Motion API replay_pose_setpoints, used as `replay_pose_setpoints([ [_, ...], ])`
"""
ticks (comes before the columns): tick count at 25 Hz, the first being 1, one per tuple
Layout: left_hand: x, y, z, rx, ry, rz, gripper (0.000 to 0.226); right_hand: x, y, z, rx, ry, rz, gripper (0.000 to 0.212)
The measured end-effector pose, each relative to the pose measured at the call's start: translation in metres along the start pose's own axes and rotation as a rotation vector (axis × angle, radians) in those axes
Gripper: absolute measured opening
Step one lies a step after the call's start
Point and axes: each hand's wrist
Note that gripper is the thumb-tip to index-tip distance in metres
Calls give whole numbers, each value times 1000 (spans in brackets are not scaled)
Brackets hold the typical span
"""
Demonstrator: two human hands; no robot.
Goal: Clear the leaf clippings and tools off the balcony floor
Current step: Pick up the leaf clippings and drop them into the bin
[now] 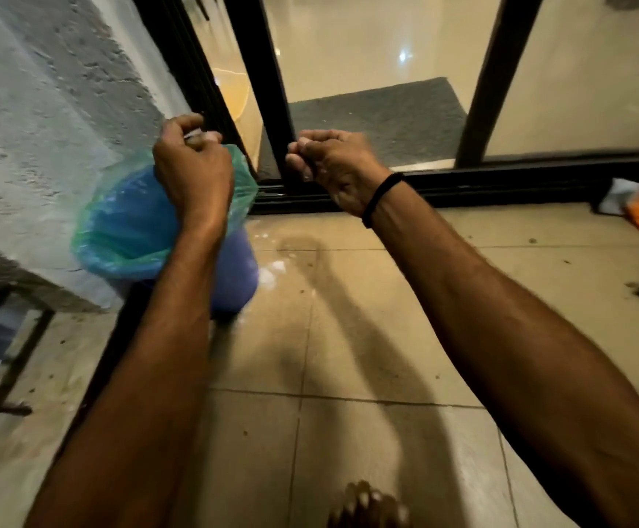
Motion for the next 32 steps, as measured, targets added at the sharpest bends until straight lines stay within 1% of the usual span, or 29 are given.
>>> replay_pose_setpoints([
  [2, -33, -35, 26, 10, -60, 111, 22, 33, -12, -47, -83, 19, -43, 15],
  [3, -46, -53, 44, 49, -80, 148, 20, 49, -21, -72, -137, 23, -64, 15],
  [5, -63, -89, 80, 178, -117, 183, 19, 74, -43, -117, -265, 21, -116, 5],
  [6, -70, -108, 96, 244, -130, 190, 20, 84, -54, -140, -340, 11, -150, 4],
  [9, -77, -160, 141, 400, -106, 223, 20, 108, -85, -213, -549, -65, -237, 10],
  [11, -69, -190, 162, 496, -58, 202, 20, 119, -106, -256, -667, -142, -289, 11],
  [13, -51, -211, 173, 557, -14, 170, 20, 123, -120, -285, -752, -227, -311, 12],
  [16, -7, -228, 177, 592, 58, 141, 23, 107, -120, -314, -863, -350, -286, 11],
  [19, 31, -239, 180, 622, 85, 123, 24, 80, -102, -334, -985, -573, -269, 4],
  [20, 37, -243, 184, 640, 84, 124, 25, 73, -97, -339, -1013, -649, -263, 11],
  [22, 36, -250, 194, 684, 85, 160, 28, 66, -89, -345, -1029, -766, -269, 22],
  [24, 28, -255, 211, 704, 83, 239, 31, 68, -75, -354, -994, -859, -287, 30],
  [27, 14, -258, 241, 733, 74, 351, 32, 82, -47, -372, -920, -993, -307, 37],
  [29, 3, -259, 265, 735, 100, 405, 32, 89, -27, -386, -860, -1055, -301, 35],
  [32, -11, -262, 299, 750, 151, 445, 33, 91, -10, -399, -801, -1246, -323, 17],
])
Point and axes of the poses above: each hand's wrist, its own y-axis towards the middle knuckle, its own z-axis out of the palm, x = y × z, and after that the axes turned 14 degrees about y, right-handed
